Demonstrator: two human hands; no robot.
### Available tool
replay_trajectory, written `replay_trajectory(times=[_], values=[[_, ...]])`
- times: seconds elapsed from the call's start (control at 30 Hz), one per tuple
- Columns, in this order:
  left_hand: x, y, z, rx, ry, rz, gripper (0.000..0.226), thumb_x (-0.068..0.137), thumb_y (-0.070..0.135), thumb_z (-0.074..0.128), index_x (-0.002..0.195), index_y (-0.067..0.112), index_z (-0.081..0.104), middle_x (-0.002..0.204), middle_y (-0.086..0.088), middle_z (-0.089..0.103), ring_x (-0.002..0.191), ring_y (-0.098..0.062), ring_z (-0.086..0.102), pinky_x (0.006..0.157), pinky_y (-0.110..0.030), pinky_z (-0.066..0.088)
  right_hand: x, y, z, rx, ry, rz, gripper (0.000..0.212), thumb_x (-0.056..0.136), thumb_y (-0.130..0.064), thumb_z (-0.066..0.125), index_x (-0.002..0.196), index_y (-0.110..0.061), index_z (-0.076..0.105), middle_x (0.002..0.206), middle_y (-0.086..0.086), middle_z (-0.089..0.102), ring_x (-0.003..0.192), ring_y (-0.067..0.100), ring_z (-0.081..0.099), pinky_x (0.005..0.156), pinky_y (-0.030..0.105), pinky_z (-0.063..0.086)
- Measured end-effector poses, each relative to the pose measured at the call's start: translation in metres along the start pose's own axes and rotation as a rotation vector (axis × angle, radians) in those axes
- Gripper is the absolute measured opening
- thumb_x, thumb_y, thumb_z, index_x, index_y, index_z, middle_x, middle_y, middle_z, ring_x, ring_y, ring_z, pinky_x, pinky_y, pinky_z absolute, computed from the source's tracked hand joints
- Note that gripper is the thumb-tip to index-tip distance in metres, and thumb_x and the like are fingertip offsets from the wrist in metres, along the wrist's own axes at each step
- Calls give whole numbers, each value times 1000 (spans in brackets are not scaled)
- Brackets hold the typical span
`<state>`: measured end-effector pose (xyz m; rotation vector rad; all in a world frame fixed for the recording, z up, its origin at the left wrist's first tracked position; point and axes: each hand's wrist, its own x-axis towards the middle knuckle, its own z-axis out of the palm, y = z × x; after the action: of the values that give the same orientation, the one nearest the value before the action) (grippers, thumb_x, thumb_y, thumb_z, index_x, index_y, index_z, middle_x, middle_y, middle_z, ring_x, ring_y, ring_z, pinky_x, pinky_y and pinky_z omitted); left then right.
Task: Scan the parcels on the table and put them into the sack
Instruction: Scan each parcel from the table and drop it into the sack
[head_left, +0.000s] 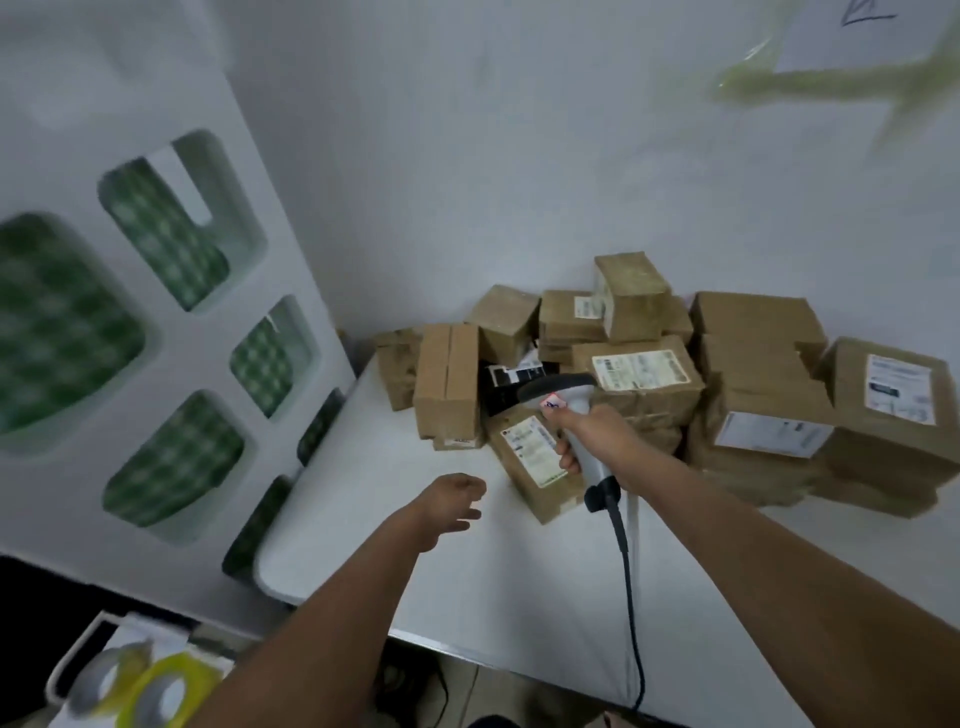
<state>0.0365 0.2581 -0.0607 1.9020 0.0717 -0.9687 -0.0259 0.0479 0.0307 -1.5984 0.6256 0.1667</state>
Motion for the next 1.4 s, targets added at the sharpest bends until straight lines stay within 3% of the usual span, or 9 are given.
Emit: replay_trajectory(times=[0.1,0.17,0.23,0.33,0.5,0.73,0.87,1.1,1.4], values=[[8,-2,-24,2,121,61,17,99,21,54,113,18,62,121,-4,62,101,-19,64,88,-31,50,21,-16,25,-42,-5,-14,34,94,-36,63,92,-2,63,66,12,63,48,18,58,46,23,49],[20,2,-38,118,352,172,24,98,20,55,120,17,63,125,-5,62,106,-21,61,89,-30,47,36,-25,38,-56,-2,-32,38,94,-38,64,95,0,65,64,12,63,48,20,58,47,25,50],[30,15,-49,211,557,254,32,98,23,56,128,15,59,131,-7,55,113,-24,57,94,-30,46,50,-33,46,-46,-1,-51,41,93,-38,65,101,2,66,60,11,62,49,22,58,49,27,49],[51,41,-59,352,660,314,42,94,31,62,133,18,54,145,-9,38,130,-30,43,106,-39,40,64,-43,51,-37,25,-47,42,93,-36,66,102,4,65,61,12,63,52,23,59,50,29,49],[81,90,-51,598,650,226,80,85,58,63,149,28,27,162,-7,5,146,-37,15,116,-57,19,78,-54,42,-57,75,-23,35,94,-35,64,91,0,63,61,10,64,49,21,60,48,27,49],[117,115,-29,738,492,62,107,80,51,73,155,27,0,156,-21,-30,146,-49,-3,114,-64,18,87,-46,17,-36,138,31,37,93,-35,65,88,1,65,56,9,64,43,18,60,44,23,48],[111,109,-37,707,527,61,103,81,49,72,153,34,-1,160,-17,-23,145,-47,9,112,-62,22,87,-41,11,-13,146,40,37,92,-34,66,94,3,65,56,10,64,43,18,60,43,23,47],[85,89,-73,305,651,261,82,74,49,70,145,34,32,160,3,7,137,-40,30,108,-57,28,75,-28,15,22,125,30,34,92,-33,67,91,1,64,62,12,64,45,19,59,44,24,49],[32,67,-67,497,292,340,89,56,67,56,137,37,38,144,9,19,128,-31,39,106,-55,39,29,13,2,47,149,64,35,93,-32,65,93,3,62,64,12,62,44,17,57,40,21,47]])
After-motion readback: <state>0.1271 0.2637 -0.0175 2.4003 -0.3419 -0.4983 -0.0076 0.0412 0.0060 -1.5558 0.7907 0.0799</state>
